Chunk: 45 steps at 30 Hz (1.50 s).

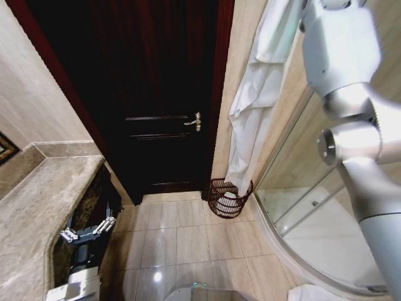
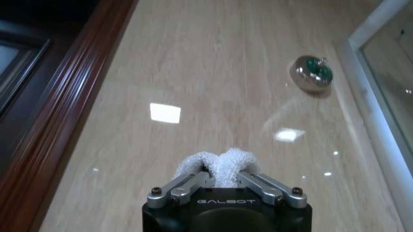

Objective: Discard the used towel into the hamper.

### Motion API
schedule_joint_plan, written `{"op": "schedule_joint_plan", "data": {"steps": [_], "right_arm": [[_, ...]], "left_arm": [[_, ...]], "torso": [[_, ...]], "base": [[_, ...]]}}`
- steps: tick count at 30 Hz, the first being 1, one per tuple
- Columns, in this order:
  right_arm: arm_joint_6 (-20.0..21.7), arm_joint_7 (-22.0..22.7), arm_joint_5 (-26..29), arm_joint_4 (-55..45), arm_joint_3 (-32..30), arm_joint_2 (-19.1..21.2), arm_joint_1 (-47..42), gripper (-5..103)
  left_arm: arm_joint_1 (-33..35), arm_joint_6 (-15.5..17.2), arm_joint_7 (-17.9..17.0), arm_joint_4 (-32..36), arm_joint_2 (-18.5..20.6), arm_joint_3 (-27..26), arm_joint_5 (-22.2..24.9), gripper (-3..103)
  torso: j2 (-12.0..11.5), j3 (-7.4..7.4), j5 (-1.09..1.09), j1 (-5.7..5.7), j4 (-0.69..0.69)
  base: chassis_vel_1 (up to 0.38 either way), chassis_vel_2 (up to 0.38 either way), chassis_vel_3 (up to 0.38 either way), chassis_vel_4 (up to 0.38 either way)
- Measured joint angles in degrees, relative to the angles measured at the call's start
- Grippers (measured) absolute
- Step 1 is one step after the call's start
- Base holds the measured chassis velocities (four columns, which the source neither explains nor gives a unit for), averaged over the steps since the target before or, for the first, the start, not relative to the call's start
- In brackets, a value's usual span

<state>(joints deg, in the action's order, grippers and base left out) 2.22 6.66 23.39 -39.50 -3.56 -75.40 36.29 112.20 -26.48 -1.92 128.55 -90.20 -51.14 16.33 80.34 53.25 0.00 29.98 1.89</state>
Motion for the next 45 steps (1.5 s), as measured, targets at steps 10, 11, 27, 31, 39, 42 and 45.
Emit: {"op": "schedule_joint_plan", "data": {"steps": [10,11,27,31,39,42,45], "right_arm": [[1.78,3.13,3.55,-10.12,1.34,3.31,-8.99,5],[1.95,3.66,4.13,-11.43,1.48,3.67,-10.31,5],[7.59,10.59,10.96,-33.48,1.94,10.07,-26.86,5],[7.62,10.84,11.0,-34.86,1.13,10.5,-29.58,5],[8.43,11.0,10.8,-37.05,-1.27,11.69,-33.99,5],[9.06,11.05,11.01,-37.96,-1.65,12.26,-35.29,5],[9.26,10.69,11.25,-37.43,-2.22,12.39,-35.87,5]], "left_arm": [[-0.25,-0.02,-0.01,-0.22,0.23,0.11,0.01,100],[-0.29,-0.02,-0.02,-0.3,0.29,0.08,0.04,100],[-1.3,0.1,0.49,-1.45,0.12,0.55,-0.39,100],[-1.71,0.36,0.55,-1.66,-0.13,1.09,-1.24,100],[-2.07,0.05,0.99,-2.45,-0.51,1.74,-2.09,100],[-2.13,-0.13,1.2,-2.7,-0.58,1.84,-2.33,100],[-2.17,-0.38,1.32,-2.75,-0.71,2.09,-2.7,100]], "torso": [[0.0,0.0,0.0,-0.01,-0.01],[0.0,0.0,0.01,0.0,0.0],[-0.02,-0.02,0.0,-0.02,0.0],[-0.71,-0.35,0.01,-0.36,-0.01],[-3.92,-2.11,0.0,-1.81,-0.01],[-5.02,-2.69,0.0,-2.31,-0.01],[-6.1,-3.31,-0.01,-2.82,0.0]], "base": [[0.0,0.0,0.0,0.0],[0.0,0.0,0.0,0.0],[0.0,0.0,0.0,0.0],[0.0,0.0,0.0,0.0],[0.0,0.0,0.0,0.0],[0.0,0.0,0.0,0.0],[0.0,0.0,0.0,0.0]]}}
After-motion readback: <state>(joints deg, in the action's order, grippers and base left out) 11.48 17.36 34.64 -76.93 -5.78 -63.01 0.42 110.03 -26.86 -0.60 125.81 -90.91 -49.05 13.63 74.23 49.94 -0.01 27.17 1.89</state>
